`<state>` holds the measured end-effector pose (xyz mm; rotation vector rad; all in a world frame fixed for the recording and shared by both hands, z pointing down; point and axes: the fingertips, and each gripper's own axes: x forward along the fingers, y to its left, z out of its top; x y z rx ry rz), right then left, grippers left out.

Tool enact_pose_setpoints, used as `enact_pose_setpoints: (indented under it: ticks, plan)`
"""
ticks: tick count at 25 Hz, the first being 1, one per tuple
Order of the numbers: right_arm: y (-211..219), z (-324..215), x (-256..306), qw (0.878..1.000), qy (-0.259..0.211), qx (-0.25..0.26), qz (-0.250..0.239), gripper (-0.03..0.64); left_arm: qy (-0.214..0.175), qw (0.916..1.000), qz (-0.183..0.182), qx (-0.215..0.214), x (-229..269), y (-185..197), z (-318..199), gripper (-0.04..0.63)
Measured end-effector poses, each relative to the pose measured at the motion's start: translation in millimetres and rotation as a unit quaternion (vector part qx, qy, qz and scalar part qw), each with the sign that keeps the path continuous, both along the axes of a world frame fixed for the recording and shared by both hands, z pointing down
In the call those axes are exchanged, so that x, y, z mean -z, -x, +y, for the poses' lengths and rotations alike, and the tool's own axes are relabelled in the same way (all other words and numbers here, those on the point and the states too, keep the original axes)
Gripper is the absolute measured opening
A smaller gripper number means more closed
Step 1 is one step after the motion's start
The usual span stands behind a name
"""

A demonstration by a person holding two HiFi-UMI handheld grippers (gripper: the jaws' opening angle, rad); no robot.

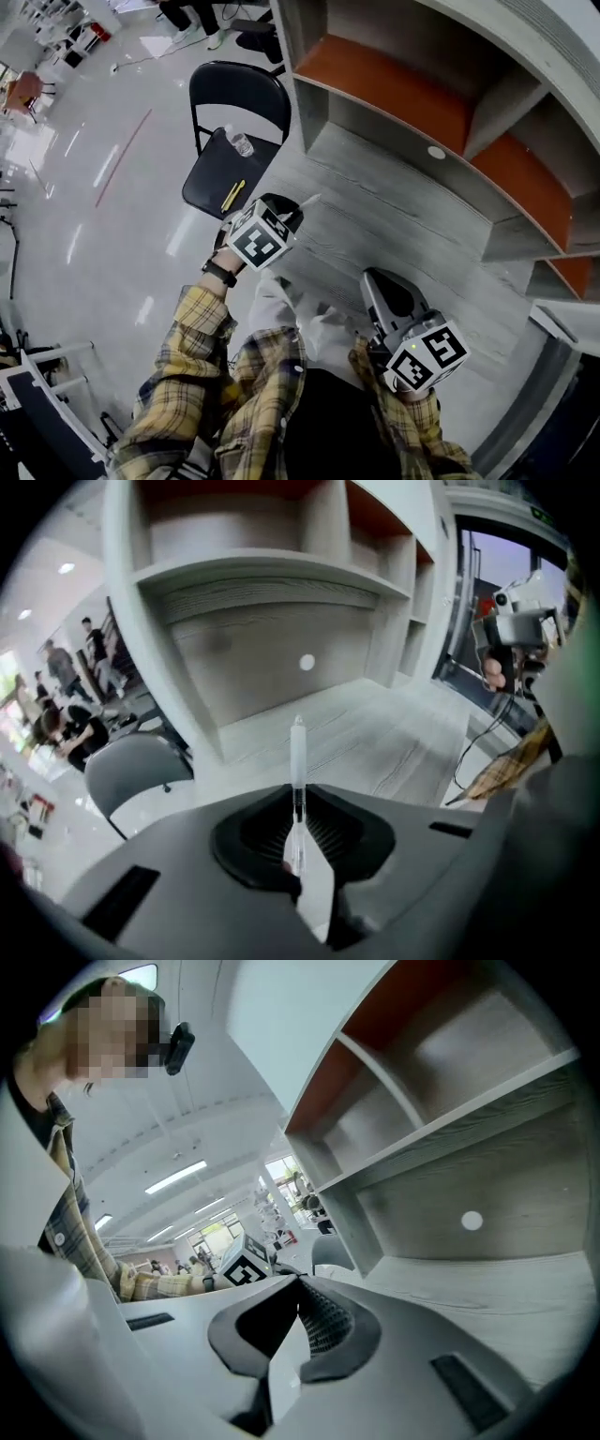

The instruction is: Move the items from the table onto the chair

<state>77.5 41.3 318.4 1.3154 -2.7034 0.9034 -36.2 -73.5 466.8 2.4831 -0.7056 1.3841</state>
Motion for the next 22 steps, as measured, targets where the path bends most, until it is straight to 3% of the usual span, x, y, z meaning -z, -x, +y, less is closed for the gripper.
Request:
enact_pose_setpoints:
  ticks: [4, 9, 15, 22]
  plan:
    - [53.6, -26.1, 6.8, 1.0, 0.006, 0.031, -0.002, 0.018, -0.004, 0.9945, 0.037, 0.098, 14.0, 82.9, -17.5, 0.044]
    - [128.6, -79.8, -14.3, 0.999, 0.019, 0.043, 0.004, 0.018, 0.005, 0.9838, 0.054, 0.171, -11.7, 182.3, -68.6, 0.044]
    - [219.4, -141.8, -62.5, 0.997, 0.069, 0.045, -0.001, 0.018, 0.05, 0.9789, 0.054, 0.191, -71.8, 263.2, -122.6, 0.044]
    - [294.3, -209.7, -126.2, 0.994, 0.089, 0.056, -0.006, 0.018, 0.085, 0.9762, 0.04, 0.196, -167.1, 320.5, -175.4, 0.044]
